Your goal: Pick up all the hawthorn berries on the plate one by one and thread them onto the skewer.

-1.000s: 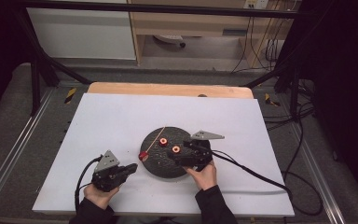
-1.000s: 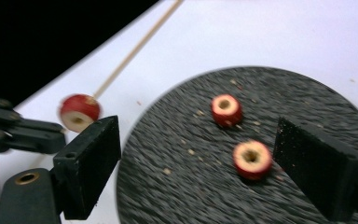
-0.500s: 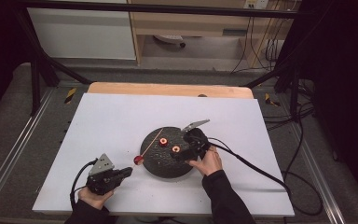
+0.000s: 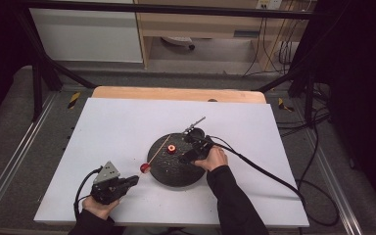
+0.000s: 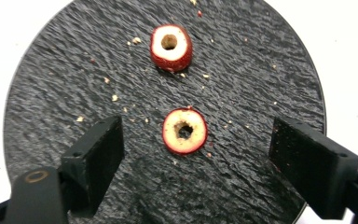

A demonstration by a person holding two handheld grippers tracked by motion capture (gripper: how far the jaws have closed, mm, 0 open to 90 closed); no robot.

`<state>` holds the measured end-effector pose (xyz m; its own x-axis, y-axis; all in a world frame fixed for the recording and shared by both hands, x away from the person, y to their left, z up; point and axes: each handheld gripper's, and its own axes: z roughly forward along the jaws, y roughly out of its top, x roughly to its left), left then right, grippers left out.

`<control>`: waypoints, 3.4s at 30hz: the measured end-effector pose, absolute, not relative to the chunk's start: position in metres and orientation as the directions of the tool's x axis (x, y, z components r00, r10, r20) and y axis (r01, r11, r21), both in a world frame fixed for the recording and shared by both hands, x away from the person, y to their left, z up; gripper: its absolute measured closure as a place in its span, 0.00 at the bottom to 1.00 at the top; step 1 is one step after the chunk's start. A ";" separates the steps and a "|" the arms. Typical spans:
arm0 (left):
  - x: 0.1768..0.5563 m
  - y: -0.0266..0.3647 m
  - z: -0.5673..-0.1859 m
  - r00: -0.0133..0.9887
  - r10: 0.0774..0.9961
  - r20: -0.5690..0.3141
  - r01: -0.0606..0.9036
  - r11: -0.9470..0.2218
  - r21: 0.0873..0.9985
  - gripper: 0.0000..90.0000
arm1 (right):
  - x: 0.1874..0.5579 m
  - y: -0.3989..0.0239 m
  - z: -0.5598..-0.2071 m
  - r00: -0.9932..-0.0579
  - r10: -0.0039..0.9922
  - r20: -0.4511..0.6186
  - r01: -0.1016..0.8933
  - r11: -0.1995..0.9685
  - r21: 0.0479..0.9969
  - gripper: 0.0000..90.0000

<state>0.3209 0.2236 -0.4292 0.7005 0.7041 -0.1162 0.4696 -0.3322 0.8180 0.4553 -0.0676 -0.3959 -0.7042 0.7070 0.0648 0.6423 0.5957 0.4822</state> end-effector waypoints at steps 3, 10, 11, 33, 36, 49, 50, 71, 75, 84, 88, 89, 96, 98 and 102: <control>0.321 0.224 -0.430 0.701 0.704 -0.115 0.471 -0.335 0.816 0.98 | 0.460 -0.064 -0.398 -0.712 0.700 0.062 0.641 0.611 0.464 0.25; 0.321 0.223 -0.430 0.703 0.701 -0.117 0.469 -0.335 0.817 0.98 | 0.469 -0.060 -0.404 -0.690 0.709 0.146 0.693 0.588 0.418 0.38; 0.321 0.223 -0.430 0.703 0.701 -0.116 0.469 -0.336 0.817 0.98 | 0.470 -0.060 -0.405 -0.688 0.710 0.153 0.697 0.587 0.412 0.39; 0.321 0.222 -0.431 0.706 0.698 -0.119 0.471 -0.338 0.815 0.98 | 0.471 -0.059 -0.410 -0.663 0.730 0.168 0.726 0.571 0.384 0.66; 0.321 0.222 -0.430 0.706 0.698 -0.118 0.470 -0.337 0.816 0.98 | 0.470 -0.058 -0.411 -0.661 0.731 0.169 0.729 0.571 0.378 0.68; 0.321 0.222 -0.431 0.707 0.698 -0.117 0.470 -0.340 0.815 0.98 | 0.471 -0.059 -0.411 -0.657 0.734 0.173 0.733 0.568 0.374 0.69; 0.321 0.222 -0.431 0.707 0.698 -0.117 0.470 -0.340 0.815 0.98 | 0.471 -0.059 -0.410 -0.656 0.735 0.173 0.734 0.566 0.376 0.69; 0.320 0.222 -0.430 0.706 0.699 -0.118 0.470 -0.337 0.816 0.98 | 0.463 -0.064 -0.393 -0.661 0.723 0.198 0.720 0.537 0.440 0.69; 0.320 0.222 -0.430 0.705 0.699 -0.118 0.469 -0.336 0.817 0.98 | 0.459 -0.065 -0.388 -0.668 0.715 0.207 0.710 0.527 0.468 0.69; 0.320 0.222 -0.430 0.706 0.699 -0.117 0.466 -0.333 0.820 0.98 | 0.449 -0.066 -0.380 -0.675 0.690 0.261 0.691 0.468 0.550 0.69; 0.319 0.223 -0.430 0.705 0.700 -0.117 0.465 -0.332 0.821 0.98 | 0.444 -0.070 -0.378 -0.679 0.674 0.292 0.679 0.426 0.598 0.69; 0.319 0.222 -0.430 0.705 0.700 -0.117 0.465 -0.331 0.821 0.98 | 0.443 -0.071 -0.378 -0.679 0.672 0.296 0.677 0.417 0.606 0.69; 0.319 0.223 -0.429 0.705 0.700 -0.116 0.461 -0.328 0.825 0.98 | 0.433 -0.079 -0.379 -0.675 0.658 0.333 0.657 0.332 0.677 0.69; 0.319 0.223 -0.429 0.704 0.700 -0.117 0.461 -0.326 0.825 0.98 | 0.430 -0.083 -0.380 -0.676 0.645 0.356 0.650 0.296 0.700 0.69; 0.318 0.223 -0.429 0.706 0.698 -0.114 0.458 -0.328 0.826 0.98 | 0.424 -0.087 -0.380 -0.676 0.634 0.377 0.636 0.242 0.733 0.69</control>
<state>0.3181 0.2225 -0.4287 0.7065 0.6985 -0.1141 0.4577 -0.3280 0.8264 0.4244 -0.0873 -0.3801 -0.6757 0.6336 0.3768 0.6357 0.2420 0.7330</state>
